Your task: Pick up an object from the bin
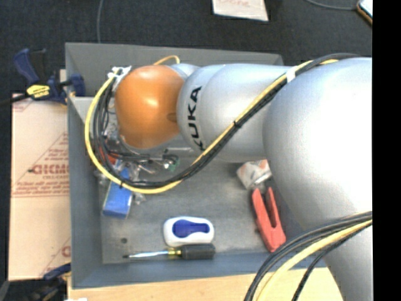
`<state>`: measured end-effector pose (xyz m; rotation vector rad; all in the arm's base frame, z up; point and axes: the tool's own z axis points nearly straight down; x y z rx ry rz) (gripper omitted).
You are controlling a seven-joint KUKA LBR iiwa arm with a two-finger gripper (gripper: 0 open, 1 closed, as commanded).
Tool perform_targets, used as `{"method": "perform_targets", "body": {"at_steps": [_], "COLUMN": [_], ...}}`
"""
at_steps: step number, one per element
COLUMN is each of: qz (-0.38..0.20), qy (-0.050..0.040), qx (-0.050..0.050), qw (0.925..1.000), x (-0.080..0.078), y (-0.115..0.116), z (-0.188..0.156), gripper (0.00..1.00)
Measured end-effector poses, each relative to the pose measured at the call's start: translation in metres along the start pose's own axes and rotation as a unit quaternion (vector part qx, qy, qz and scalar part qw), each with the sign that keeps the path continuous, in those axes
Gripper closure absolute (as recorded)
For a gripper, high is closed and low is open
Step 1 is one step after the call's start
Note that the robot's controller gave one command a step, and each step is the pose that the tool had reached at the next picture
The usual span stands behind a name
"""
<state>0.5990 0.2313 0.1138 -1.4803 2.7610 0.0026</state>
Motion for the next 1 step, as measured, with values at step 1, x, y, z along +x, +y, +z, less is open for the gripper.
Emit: {"method": "perform_targets", "body": {"at_steps": [1], "qz": [0.002], "qy": [0.0004], "qx": [0.000], "qw": [1.0000], "x": [0.0002], "y": [0.0000], "z": [-0.0324], "gripper": [1.00]}}
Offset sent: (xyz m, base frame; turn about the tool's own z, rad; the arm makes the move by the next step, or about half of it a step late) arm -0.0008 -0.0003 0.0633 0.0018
